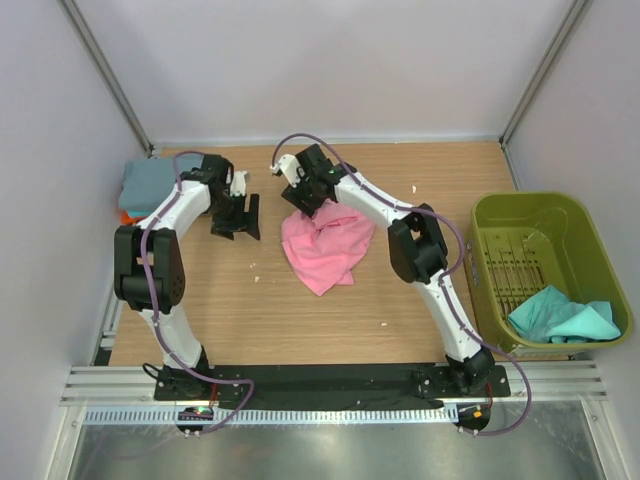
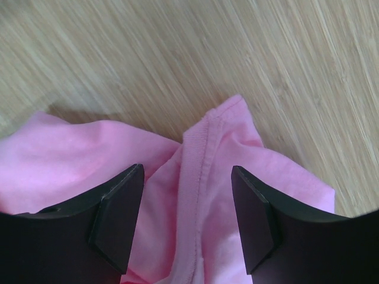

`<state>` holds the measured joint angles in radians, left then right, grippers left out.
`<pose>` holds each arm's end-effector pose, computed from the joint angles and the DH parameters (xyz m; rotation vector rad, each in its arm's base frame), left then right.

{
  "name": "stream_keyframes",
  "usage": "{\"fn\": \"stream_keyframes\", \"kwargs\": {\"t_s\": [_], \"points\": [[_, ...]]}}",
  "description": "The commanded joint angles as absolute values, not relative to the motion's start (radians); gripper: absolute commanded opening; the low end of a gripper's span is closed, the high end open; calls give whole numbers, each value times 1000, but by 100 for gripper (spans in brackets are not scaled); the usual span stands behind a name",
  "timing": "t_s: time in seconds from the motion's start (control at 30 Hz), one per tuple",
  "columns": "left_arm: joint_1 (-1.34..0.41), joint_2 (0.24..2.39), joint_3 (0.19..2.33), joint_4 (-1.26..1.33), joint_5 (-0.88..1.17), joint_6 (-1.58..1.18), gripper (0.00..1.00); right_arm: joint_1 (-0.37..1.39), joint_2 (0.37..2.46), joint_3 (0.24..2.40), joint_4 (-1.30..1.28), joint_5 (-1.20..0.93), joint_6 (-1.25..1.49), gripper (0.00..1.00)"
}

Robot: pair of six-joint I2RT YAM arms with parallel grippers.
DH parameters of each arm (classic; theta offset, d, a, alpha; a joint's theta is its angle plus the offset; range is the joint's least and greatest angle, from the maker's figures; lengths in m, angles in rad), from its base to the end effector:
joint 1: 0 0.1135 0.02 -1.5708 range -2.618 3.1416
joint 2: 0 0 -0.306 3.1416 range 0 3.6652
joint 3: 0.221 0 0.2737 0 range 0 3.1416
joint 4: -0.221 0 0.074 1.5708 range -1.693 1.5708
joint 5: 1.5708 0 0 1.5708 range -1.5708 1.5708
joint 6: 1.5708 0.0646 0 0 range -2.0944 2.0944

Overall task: Fold and stack the t-shirts
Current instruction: Flatten the tshirt out

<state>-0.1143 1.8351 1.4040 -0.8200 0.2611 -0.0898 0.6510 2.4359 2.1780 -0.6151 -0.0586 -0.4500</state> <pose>0.4059 -0.0634 0.2223 0.0943 2.8209 -0.4149 0.4873 0.3759 0.1957 -1.3029 2.0729 0.1607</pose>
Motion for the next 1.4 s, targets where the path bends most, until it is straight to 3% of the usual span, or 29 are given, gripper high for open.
{"fn": "stream_keyframes", "kwargs": {"t_s": [0.0,0.57,0.8,0.97,1.17,1.37], "points": [[-121,1799,1424,-808,265,-87,77,647,2437,2192,-566,-20,-431,66],[-140,1805,1414,-802,262,-97,77,646,2488,2230,-500,53,-374,64],[-156,1804,1417,-804,245,-92,77,644,2502,2210,-480,104,-385,41],[-176,1810,1417,-804,239,-91,77,644,2502,2221,-471,115,-374,43],[-207,1812,1417,-802,221,-84,77,641,2507,2229,-440,179,-362,56],[-232,1807,1405,-798,213,-78,78,640,2511,2226,-434,184,-365,43]]}}
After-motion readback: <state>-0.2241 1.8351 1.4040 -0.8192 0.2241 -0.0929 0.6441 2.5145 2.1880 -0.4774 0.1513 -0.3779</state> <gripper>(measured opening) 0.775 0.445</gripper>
